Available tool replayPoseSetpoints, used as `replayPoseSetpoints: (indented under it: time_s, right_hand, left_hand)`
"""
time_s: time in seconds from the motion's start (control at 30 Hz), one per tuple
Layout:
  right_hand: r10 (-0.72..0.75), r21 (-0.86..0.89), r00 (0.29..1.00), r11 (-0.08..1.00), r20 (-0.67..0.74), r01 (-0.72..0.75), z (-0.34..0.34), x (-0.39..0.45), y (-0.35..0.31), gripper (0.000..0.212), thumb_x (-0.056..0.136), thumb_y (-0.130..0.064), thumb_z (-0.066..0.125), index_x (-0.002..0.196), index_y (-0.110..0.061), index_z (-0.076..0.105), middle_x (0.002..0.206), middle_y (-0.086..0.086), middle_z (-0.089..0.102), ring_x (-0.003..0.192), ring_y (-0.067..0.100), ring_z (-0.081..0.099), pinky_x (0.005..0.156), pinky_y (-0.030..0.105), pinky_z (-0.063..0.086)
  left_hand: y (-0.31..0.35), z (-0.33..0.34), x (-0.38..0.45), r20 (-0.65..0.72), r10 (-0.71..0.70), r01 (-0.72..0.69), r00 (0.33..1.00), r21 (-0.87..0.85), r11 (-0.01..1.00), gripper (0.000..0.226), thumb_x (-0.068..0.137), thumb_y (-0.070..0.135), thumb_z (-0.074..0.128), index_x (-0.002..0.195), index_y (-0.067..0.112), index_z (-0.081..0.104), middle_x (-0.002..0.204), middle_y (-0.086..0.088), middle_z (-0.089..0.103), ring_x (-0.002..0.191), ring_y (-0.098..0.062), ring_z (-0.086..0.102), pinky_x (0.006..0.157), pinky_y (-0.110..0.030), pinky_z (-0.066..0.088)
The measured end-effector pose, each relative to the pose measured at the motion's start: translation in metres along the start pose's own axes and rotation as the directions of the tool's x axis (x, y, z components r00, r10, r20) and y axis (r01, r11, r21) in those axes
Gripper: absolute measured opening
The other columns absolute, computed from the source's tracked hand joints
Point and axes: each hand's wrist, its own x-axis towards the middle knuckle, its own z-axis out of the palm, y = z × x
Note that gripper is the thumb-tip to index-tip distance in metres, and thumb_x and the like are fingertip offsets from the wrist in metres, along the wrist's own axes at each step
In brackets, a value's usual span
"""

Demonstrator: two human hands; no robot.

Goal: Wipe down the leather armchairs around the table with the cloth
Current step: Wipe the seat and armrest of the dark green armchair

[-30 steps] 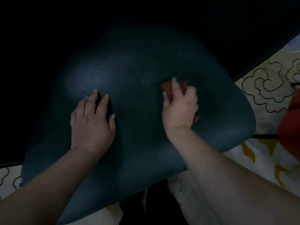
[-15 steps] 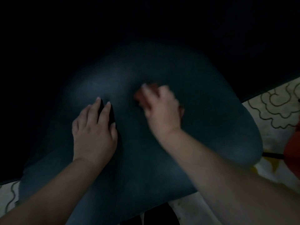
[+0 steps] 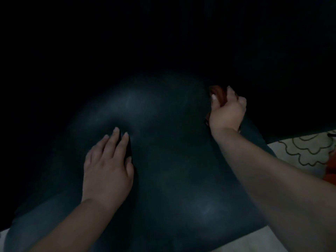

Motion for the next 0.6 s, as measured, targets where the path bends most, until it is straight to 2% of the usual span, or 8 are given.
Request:
replayPoseSetpoints:
  time_s: [0.13,0.23,0.3,0.43,0.47,0.53,0.6]
  right_hand:
    - [-0.156,0.031,0.985,0.988,0.07,0.154,0.019,0.014,-0.028,0.052,0.097,-0.035,0.055,0.146,-0.023,0.04,0.134,0.012,0.042,0.121,0.025,0.044,0.103,0.025,0.033]
    - [-0.258,0.03,0.955,0.966,0.146,0.256,0.036,0.018,-0.059,0.053,0.095,-0.03,0.058,0.145,-0.024,0.042,0.135,0.011,0.042,0.124,0.027,0.043,0.106,0.039,0.039]
    - [-0.311,0.02,0.928,0.949,0.205,0.314,0.044,0.018,-0.081,0.052,0.095,-0.031,0.059,0.144,-0.024,0.044,0.136,0.011,0.042,0.123,0.027,0.043,0.105,0.04,0.039]
    - [-0.544,0.131,0.751,0.833,0.375,0.538,0.06,-0.012,-0.117,0.052,0.092,-0.028,0.063,0.142,-0.025,0.047,0.132,0.011,0.046,0.12,0.029,0.046,0.103,0.041,0.04]
    - [-0.561,0.162,0.743,0.824,0.364,0.543,0.062,-0.019,-0.12,0.052,0.092,-0.027,0.063,0.142,-0.025,0.048,0.132,0.011,0.046,0.12,0.029,0.046,0.103,0.042,0.04]
    - [-0.488,0.155,0.841,0.872,0.233,0.464,0.062,-0.018,-0.119,0.053,0.09,-0.024,0.064,0.141,-0.025,0.049,0.13,0.012,0.046,0.119,0.03,0.046,0.103,0.043,0.04]
    - [-0.31,0.062,0.948,0.95,0.076,0.306,0.058,-0.003,-0.11,0.053,0.09,-0.029,0.063,0.141,-0.024,0.048,0.132,0.014,0.043,0.121,0.032,0.043,0.103,0.044,0.039]
  left_hand:
    - [0.0,0.002,-0.001,-0.011,-0.009,0.009,1.0,-0.001,1.0,0.058,0.084,0.03,0.046,0.139,0.014,0.049,0.149,-0.008,0.041,0.132,-0.03,0.04,0.106,-0.05,0.036]
    - [-0.002,0.0,-0.002,0.013,-0.007,0.007,1.0,0.01,1.0,0.058,0.086,0.033,0.044,0.141,0.016,0.047,0.15,-0.006,0.04,0.133,-0.028,0.039,0.107,-0.047,0.035]
    - [-0.002,-0.002,0.0,0.029,-0.004,0.004,1.0,-0.005,1.0,0.058,0.086,0.034,0.043,0.141,0.016,0.047,0.15,-0.004,0.039,0.133,-0.027,0.039,0.107,-0.046,0.035]
    - [-0.005,-0.009,0.0,0.034,0.005,-0.004,0.999,-0.034,0.999,0.055,0.086,0.032,0.047,0.139,0.016,0.05,0.148,-0.003,0.042,0.131,-0.026,0.042,0.105,-0.043,0.034]
    - [-0.007,-0.01,0.0,0.025,0.004,-0.003,1.0,-0.044,0.999,0.053,0.088,0.031,0.048,0.139,0.016,0.05,0.148,-0.002,0.042,0.131,-0.026,0.042,0.105,-0.042,0.034]
    - [-0.013,-0.014,0.0,-0.004,-0.025,0.025,1.0,-0.077,0.997,0.05,0.091,0.028,0.049,0.139,0.016,0.049,0.149,-0.002,0.04,0.132,-0.026,0.04,0.106,-0.043,0.033]
    - [-0.023,-0.018,0.002,-0.051,-0.089,0.082,0.995,-0.122,0.989,0.049,0.091,0.027,0.048,0.139,0.015,0.048,0.149,-0.003,0.04,0.131,-0.027,0.039,0.105,-0.046,0.034]
